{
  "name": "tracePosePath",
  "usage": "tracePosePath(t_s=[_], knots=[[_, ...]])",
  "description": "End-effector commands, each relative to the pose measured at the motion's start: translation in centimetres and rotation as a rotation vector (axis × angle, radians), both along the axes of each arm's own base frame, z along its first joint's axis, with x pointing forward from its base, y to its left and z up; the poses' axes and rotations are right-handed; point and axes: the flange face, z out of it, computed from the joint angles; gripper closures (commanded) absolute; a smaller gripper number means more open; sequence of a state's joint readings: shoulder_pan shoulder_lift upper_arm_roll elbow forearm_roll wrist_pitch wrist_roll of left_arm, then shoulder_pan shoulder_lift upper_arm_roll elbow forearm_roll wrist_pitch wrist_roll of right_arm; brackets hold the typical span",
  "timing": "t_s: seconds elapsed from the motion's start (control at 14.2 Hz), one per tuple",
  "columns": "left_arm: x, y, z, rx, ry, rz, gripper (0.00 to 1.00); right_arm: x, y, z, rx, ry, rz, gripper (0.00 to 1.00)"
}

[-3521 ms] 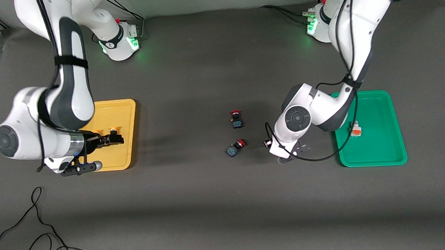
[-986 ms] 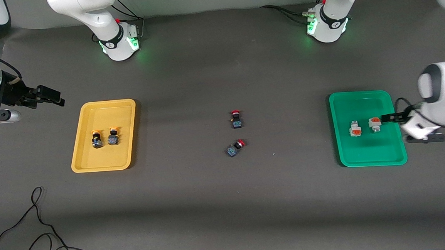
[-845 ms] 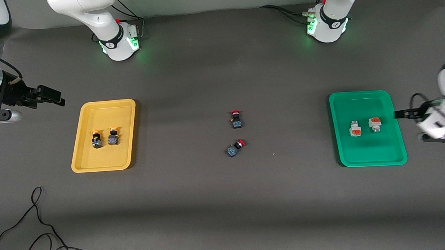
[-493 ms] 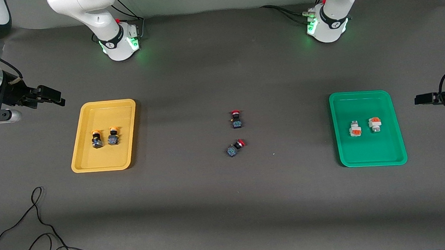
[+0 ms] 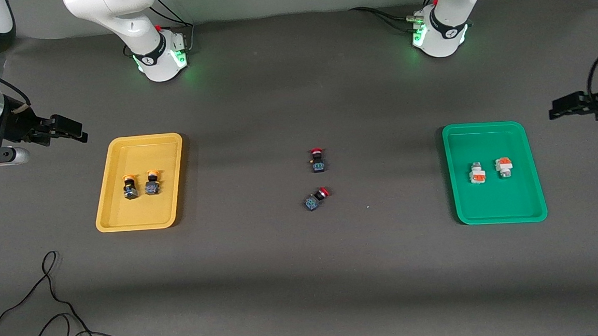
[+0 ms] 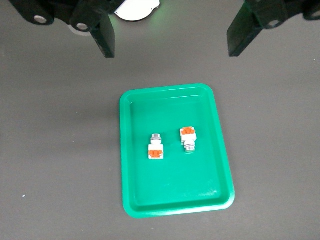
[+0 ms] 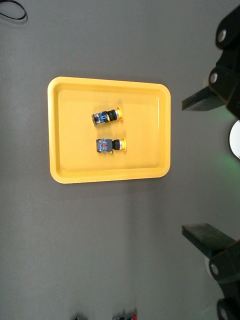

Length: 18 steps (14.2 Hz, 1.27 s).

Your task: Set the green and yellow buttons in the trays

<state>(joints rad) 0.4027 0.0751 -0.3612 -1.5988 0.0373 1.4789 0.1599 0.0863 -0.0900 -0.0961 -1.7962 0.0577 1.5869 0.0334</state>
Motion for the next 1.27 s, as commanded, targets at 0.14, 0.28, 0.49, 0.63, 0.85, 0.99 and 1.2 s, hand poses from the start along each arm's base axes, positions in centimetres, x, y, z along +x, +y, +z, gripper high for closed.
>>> tracePosePath(t_s=[0.14, 0.28, 0.49, 0.63, 0.85, 0.99, 1.2], knots=[[-2.3, -3.8, 1.3, -0.008, -0.047, -0.005, 0.0, -0.2, -0.2, 1.5, -0.022, 0.024, -0.009, 0.0], [-2.4, -5.6, 1.8, -0.004, -0.052, -0.001, 0.0, 0.2, -0.5, 1.8, -0.023, 0.024, -0.009, 0.0], [-2.7, -6.8, 2.4, -0.005, -0.063, -0.01, 0.0, 1.3, -1.2, 2.4, -0.023, 0.006, 0.0, 0.0], [-2.6, -6.8, 2.7, -0.018, -0.067, -0.001, 0.0, 2.0, -1.1, 2.7, -0.023, -0.005, 0.034, 0.0], [-2.6, -7.2, 2.8, -0.018, -0.068, -0.007, 0.0, 3.4, -2.2, 3.4, -0.03, 0.003, 0.044, 0.0], [-2.6, -7.1, 2.8, -0.018, -0.068, -0.007, 0.0, 3.5, -1.9, 3.2, -0.035, 0.014, 0.053, 0.0], [-2.6, -6.9, 2.8, -0.017, -0.065, -0.004, 0.0, 3.0, -1.7, 3.0, -0.033, 0.052, 0.059, 0.0]])
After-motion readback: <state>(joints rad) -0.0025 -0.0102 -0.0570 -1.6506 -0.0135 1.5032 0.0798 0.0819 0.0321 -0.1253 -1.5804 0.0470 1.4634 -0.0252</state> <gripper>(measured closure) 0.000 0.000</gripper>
